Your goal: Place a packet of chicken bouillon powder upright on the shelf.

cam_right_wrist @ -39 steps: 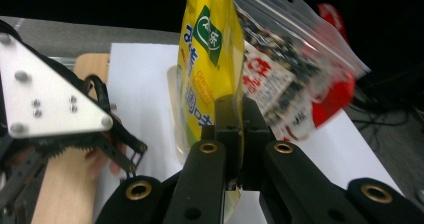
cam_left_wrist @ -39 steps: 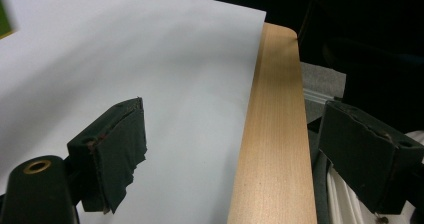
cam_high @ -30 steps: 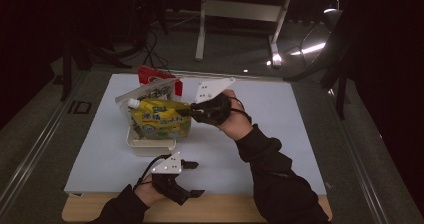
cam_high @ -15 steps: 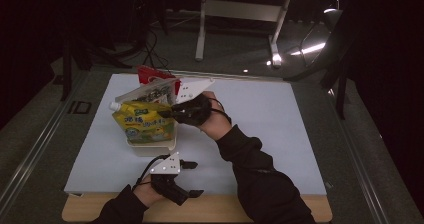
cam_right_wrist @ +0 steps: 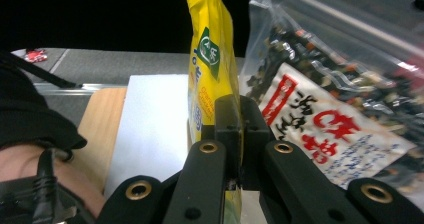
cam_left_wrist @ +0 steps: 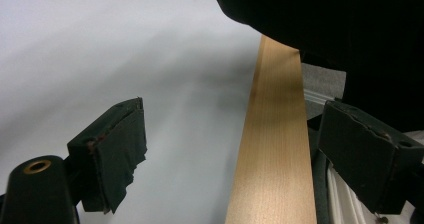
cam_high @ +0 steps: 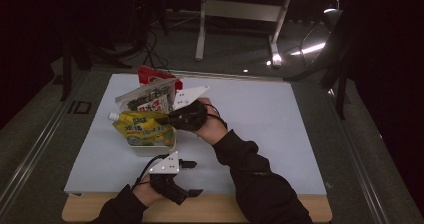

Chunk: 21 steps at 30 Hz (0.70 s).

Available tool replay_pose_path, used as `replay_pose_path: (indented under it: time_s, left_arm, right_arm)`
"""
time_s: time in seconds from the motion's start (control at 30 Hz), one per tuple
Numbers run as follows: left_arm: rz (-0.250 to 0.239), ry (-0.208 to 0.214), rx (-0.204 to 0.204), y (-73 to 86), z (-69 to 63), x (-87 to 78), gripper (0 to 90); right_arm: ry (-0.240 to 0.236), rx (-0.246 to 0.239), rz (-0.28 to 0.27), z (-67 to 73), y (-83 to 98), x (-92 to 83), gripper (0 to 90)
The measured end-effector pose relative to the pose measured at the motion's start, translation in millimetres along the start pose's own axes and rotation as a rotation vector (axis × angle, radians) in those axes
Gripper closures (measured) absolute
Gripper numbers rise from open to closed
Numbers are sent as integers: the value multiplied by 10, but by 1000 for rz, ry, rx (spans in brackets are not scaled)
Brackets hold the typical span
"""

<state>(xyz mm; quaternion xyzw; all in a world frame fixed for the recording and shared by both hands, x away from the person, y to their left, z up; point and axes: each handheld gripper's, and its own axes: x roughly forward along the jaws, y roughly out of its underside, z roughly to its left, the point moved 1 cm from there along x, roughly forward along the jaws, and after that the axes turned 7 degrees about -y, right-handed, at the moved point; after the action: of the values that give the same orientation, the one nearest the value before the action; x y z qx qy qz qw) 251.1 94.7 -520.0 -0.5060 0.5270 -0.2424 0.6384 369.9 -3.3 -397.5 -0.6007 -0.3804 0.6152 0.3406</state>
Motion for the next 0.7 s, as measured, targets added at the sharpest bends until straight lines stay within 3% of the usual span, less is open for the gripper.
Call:
replay_pose_path:
  time_s: [0.27,0.4,0.7]
  left_arm:
    - [5,-2,7,4,12,-3,130]
    - [5,-1,6,4,10,-1,131]
    - [3,-2,7,0,6,2,131]
  right_arm:
    - [-13,32,31,-25,122,116,864]
    - [-28,59,31,-47,107,69,790]
    - [7,46,31,9,81,-93,723]
